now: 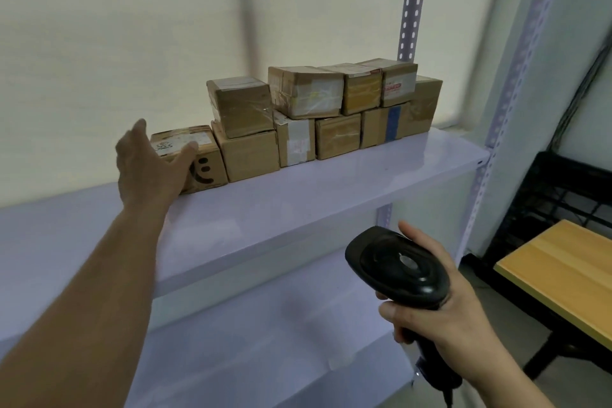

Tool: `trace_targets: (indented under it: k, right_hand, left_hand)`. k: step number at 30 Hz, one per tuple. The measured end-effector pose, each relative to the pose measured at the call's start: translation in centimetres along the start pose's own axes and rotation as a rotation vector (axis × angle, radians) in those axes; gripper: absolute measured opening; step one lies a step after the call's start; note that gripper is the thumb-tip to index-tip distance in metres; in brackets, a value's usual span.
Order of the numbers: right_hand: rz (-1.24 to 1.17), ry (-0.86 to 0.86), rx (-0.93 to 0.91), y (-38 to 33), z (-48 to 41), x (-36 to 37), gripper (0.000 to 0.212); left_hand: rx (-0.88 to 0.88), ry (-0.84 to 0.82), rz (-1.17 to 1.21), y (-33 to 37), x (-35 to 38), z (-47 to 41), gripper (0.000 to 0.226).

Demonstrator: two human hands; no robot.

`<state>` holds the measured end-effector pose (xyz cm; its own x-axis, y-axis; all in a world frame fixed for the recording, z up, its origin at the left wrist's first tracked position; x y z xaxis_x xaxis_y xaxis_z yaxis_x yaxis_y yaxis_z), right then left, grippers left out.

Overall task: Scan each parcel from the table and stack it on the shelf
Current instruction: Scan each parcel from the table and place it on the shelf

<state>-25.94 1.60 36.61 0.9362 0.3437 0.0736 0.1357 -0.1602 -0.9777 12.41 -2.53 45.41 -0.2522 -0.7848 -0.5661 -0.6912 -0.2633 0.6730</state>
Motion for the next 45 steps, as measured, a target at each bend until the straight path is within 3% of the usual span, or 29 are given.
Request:
trace_targets:
  k: [5,8,15,27,35,45]
  right_hand:
    - [0.034,0.030,-0.048,-1.0,1.8,-3.4,0.095]
    - [0.039,0.038,-0.073,-1.5,3.3,-5.6,0.092]
    - [0.073,0.118,-0.081,-2.2,8.6,-12.5,0.089]
    - [0.146,0.436,-0.068,-3.4,21.2,-26.9,0.091]
    - [0.172,0.671,-0.045,-3.8,25.9,-34.9,0.090]
    - [0.243,0.861,0.004,-3.5,25.0,-47.4,0.088]
  left_hand:
    - [0.175,0.070,0.180,5.2,1.4,7.8,0.065]
    - [0.280,-0.043,0.198,8.2,4.0,14.4,0.057]
    - [0.332,-0.334,0.243,13.2,10.0,27.2,0.051]
    - [0.568,-0.673,0.291,26.2,18.1,44.7,0.050]
    - [0.730,-0.867,0.341,33.7,23.3,52.8,0.054]
    - [0.783,-1.107,0.366,44.6,34.4,59.4,0.057]
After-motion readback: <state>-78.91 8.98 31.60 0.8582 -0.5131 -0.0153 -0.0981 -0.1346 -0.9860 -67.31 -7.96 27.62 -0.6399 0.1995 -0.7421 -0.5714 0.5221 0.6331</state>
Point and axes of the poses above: each hand's wrist, its own z-axis away from the middle knuckle, its own x-axis out of the palm, y = z × x, the point moved 4 cm from there along -z, towards the middle knuckle, and after that the axes turned 5 degrees about -z, right-handed, at the moved point
